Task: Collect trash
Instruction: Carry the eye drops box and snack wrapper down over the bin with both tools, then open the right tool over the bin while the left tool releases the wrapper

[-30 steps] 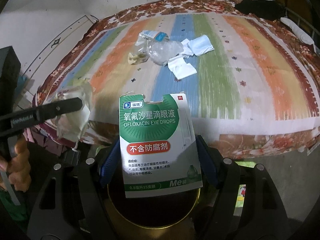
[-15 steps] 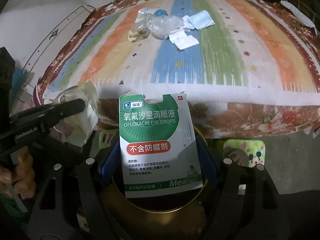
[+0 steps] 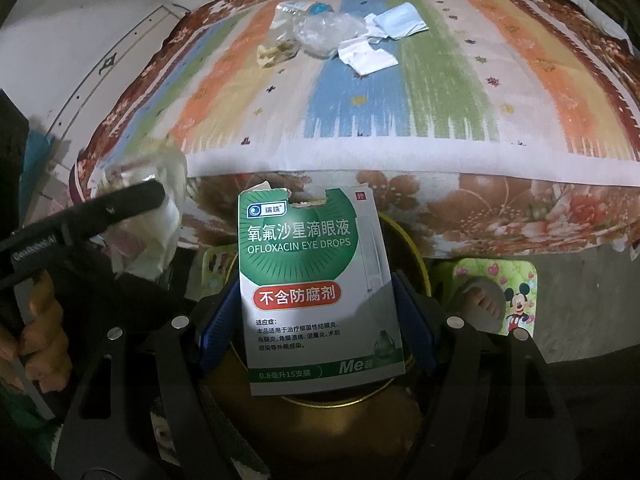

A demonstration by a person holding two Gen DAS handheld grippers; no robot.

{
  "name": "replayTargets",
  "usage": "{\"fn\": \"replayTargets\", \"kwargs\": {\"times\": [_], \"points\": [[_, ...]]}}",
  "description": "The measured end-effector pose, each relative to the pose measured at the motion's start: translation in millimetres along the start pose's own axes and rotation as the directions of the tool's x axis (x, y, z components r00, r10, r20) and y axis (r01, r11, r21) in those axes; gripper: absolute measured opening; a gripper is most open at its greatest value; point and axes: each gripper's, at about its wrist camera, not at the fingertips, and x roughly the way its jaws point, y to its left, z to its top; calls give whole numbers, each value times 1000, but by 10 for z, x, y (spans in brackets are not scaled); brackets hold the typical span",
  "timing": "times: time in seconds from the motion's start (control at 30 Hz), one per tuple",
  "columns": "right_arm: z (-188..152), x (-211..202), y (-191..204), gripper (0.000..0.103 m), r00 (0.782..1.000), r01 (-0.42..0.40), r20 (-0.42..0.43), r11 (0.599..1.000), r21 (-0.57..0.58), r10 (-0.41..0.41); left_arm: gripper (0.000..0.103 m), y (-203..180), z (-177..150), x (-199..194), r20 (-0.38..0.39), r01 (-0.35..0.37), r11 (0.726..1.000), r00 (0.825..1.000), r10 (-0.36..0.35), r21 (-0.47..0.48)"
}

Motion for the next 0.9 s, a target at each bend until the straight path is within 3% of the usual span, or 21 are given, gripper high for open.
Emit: {"fn": "replayTargets", "kwargs": {"times": [0.33,0.37,0.4,0.47,0.6,0.9], "points": [[-132,32,16,69,1000,10,-26,1000,-1,-10,23,-20,-171,151,-77,-8,1000,997,8,0],[-137,56,17,69,999,17,-34,1000,1,-17,35,-11,-174,163,-81,-12,1000,997,12,-6],[-139,73,8,70,999,26,-38,1000,7,-25,54,-3,-163,180,-93,-4,1000,996,3,-17],[-118,124,-48,72,998,44,-55,998,41,-42,62,2,-144,177,-90,18,999,996,-21,-26],[-95,156,-64,83,998,23,-55,998,56,-19,61,47,-113,187,-85,29,998,996,-34,-63],[-65,169,-20,84,999,11,-45,999,32,-9,63,145,-63,138,-51,13,993,999,-19,-115]]}}
